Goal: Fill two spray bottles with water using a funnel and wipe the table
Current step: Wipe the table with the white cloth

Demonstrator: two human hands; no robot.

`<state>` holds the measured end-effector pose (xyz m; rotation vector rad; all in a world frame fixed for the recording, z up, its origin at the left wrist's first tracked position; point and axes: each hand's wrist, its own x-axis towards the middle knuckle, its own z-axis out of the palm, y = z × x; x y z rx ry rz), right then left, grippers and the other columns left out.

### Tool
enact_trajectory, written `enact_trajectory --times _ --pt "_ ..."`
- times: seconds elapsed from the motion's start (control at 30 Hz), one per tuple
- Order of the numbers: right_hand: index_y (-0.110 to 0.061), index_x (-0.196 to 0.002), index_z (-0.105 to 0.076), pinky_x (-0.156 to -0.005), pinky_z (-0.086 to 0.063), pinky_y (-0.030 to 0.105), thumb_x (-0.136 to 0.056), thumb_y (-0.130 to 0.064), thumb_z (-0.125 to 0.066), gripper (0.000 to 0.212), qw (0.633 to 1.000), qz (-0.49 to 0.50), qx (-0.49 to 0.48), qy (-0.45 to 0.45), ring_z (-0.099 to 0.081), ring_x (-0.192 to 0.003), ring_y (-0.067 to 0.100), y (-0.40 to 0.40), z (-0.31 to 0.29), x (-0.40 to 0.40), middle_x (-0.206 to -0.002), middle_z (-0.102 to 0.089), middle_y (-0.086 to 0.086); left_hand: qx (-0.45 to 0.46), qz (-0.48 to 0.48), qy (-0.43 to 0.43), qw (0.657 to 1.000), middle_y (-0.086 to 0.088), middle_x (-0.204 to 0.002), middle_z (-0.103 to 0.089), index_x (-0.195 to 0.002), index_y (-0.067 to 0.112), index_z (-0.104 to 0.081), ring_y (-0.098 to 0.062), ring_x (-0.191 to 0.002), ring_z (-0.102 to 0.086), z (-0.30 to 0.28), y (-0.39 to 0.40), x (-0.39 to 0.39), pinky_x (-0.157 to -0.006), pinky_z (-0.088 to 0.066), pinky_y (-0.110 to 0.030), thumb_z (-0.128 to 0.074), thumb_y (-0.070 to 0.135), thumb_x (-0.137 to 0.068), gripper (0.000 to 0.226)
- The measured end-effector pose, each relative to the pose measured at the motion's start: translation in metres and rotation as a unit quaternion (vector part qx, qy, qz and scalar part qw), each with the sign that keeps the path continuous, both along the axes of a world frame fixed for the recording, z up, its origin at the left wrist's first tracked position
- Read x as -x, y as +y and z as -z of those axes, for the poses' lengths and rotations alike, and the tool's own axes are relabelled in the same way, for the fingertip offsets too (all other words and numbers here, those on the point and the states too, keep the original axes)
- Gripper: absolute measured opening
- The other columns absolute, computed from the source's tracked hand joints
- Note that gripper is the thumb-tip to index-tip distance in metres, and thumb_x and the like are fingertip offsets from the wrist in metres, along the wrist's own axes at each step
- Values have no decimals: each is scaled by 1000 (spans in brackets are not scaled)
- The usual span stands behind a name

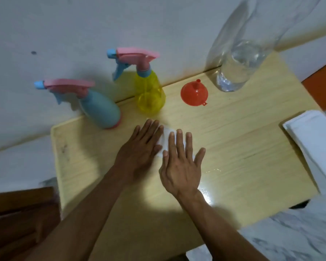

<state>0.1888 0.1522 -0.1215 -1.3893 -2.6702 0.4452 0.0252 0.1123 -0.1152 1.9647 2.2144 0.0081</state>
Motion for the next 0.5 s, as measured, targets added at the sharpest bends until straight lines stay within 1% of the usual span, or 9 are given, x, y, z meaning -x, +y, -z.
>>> enact_trajectory --times 0.07,0.13,0.2,0.27,0.3,0.4,0.5 --pt "-20 -161 -21 -118 -3 63 -108 -38 -30 57 1000 -28 7 -4 -5 -157 27 -8 -1 5 -169 -14 0 -5 -23 4 1000 -19 -154 -42 -149 1 -33 -37 -143 -38 1 -17 3 -119 -21 -46 -16 40 -107 60" --pt "-20 -161 -19 -118 -4 64 -108 -38 -29 57 998 -56 14 -7 -4 -157 28 -16 -3 9 -170 -12 1 -10 -51 7 999 -17 -157 -38 -151 2 -31 -36 -145 -34 1 -35 5 -120 -21 -46 -23 39 -105 60" --pt "-20 -162 -14 -118 -3 65 -109 -38 -28 58 995 -93 31 -11 1 -157 28 -24 -5 14 -170 -7 1 -2 -85 -3 996 -14 -161 -28 -153 2 -24 -34 -148 -26 0 -53 4 -119 -23 -50 -20 41 -104 62" --pt "-20 -162 -9 -118 -2 66 -109 -38 -24 58 991 -122 47 -15 7 -157 29 -29 -6 17 -170 -2 1 6 -113 -14 993 -8 -163 -13 -154 7 -13 -29 -151 -13 0 -67 4 -119 -19 -52 -17 42 -103 63" --pt "-20 -162 -8 -118 -2 66 -109 -38 -23 58 989 -139 49 -18 8 -157 30 -32 -7 19 -170 -2 1 9 -132 -17 991 -6 -163 -9 -154 8 -11 -27 -152 -9 -1 -76 4 -120 -16 -52 -16 43 -102 63" --pt "-20 -162 -8 -118 -4 67 -108 -37 -22 59 981 -188 46 -23 7 -157 30 -41 -7 24 -171 -4 2 14 -174 -19 984 -6 -166 -10 -157 10 -14 -25 -154 -5 -5 -101 1 -122 -13 -51 -13 45 -102 65" --pt "-21 -162 -16 -118 -7 67 -107 -37 -24 57 972 -234 35 -16 0 -157 29 -48 -5 28 -170 -11 2 17 -217 -19 976 -10 -165 -19 -157 9 -23 -28 -154 -13 -8 -123 -3 -120 -20 -55 -7 50 -104 69"
